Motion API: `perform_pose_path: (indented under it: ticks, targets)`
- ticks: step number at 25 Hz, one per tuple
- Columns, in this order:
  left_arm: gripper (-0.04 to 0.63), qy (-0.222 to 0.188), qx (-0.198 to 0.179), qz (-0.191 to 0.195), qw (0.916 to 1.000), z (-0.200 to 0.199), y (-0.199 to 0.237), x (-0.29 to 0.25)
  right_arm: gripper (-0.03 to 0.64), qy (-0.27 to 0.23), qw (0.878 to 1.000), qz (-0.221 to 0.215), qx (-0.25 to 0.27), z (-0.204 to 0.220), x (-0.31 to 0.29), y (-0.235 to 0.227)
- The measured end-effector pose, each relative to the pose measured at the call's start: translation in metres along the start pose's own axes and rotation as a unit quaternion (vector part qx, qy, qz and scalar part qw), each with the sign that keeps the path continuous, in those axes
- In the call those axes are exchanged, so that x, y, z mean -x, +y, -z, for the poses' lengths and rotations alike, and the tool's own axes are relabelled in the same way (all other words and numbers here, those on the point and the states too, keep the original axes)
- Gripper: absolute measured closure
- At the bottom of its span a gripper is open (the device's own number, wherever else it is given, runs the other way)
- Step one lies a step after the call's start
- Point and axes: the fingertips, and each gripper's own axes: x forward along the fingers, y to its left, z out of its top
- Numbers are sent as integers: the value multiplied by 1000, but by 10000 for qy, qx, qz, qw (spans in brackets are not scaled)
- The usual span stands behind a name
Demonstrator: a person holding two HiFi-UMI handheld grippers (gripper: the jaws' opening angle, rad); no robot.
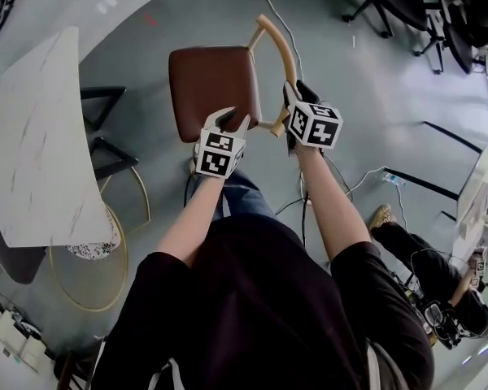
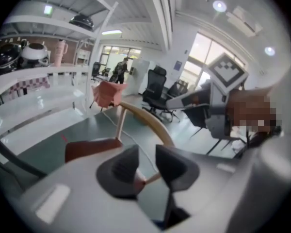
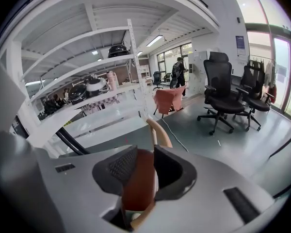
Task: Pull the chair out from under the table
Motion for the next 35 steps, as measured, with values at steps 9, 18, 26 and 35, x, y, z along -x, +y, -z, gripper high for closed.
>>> perform_pose_path:
  ticks: [9, 18, 26, 35]
  targets:
    - [588, -259, -359, -30, 9990, -25, 3, 65, 592, -208, 9997, 69, -62, -2, 38, 25]
    - [588, -922, -747, -625, 9910, -70, 17, 144, 595, -597, 9965, -486, 342, -27, 82, 90]
    - [588, -2082, -370, -1484, 9660, -117, 47, 232, 595, -1499, 9800, -1107, 692, -85, 124, 160]
    - [588, -3063, -352, -2312, 9228, -167, 56, 336, 595, -2555, 9420, -1713, 1343, -154, 185, 236]
